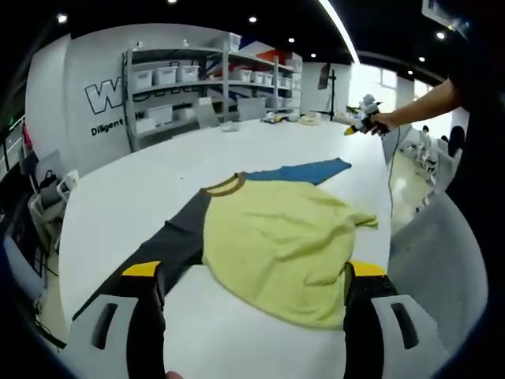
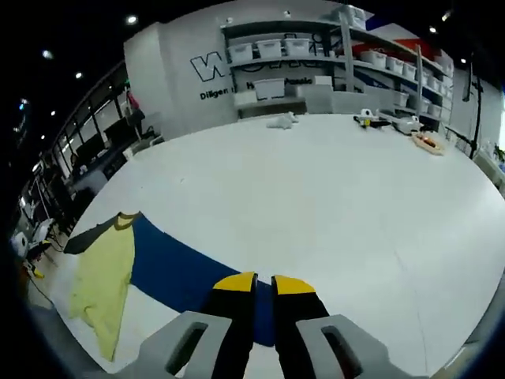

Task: Fold the garment on the visible template until the final outline fits inside the template.

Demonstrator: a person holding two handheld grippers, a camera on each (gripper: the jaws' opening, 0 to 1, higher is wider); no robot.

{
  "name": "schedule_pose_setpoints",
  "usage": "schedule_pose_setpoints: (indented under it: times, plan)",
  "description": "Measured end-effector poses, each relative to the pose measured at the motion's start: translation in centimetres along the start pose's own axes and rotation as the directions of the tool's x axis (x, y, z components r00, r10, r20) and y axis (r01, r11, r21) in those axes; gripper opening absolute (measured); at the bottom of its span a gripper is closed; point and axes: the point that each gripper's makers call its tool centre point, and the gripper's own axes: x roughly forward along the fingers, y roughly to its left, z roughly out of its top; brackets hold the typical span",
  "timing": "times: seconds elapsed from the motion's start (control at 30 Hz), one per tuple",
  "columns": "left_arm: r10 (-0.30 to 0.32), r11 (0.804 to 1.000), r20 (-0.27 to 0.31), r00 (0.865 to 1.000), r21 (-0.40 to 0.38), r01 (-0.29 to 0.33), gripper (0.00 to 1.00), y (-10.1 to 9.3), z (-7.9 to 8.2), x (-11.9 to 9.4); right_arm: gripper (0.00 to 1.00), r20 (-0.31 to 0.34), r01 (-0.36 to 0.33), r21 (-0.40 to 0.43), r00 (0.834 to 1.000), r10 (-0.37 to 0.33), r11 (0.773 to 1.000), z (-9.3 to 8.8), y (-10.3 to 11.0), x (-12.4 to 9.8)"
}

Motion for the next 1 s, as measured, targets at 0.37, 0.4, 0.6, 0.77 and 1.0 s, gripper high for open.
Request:
schedule_pose_setpoints:
  times: [0.37, 0.4, 0.6, 0.77, 1.0]
  plan:
    - [-0.026, 1.0, -0.011, 1.0, -0.007, 0.025, 0.91, -1.0, -1.3, -0.1, 0.14, 0.032, -0.104, -0.157, 0.993, 0.11, 0.982, 0.2, 5.4, -0.6]
    - [-0.028, 1.0, -0.012, 1.0, -0.008, 0.027, 0.91, -1.0, -1.4, -0.2, 0.15, 0.031, -0.111, -0.163, 0.993, 0.118, 0.98, 0.2, 5.9, -0.6]
    - [-0.029, 1.0, -0.001, 1.0, -0.013, 0.029, 0.91, -1.0, -1.5, -0.4, 0.17, 0.026, -0.147, -0.211, 0.987, 0.156, 0.966, -0.2, 8.2, -0.7]
    - [-0.03, 0.999, 0.006, 1.0, -0.017, 0.03, 0.91, -1.0, -1.5, -0.4, 0.19, 0.027, -0.159, -0.232, 0.985, 0.17, 0.96, -0.4, 9.3, -0.5]
    - [-0.031, 0.999, 0.014, 0.999, -0.03, 0.031, 0.91, -1.3, -1.4, 0.5, 0.25, 0.02, -0.177, -0.295, 0.981, 0.191, 0.939, -1.1, 11.7, 0.2]
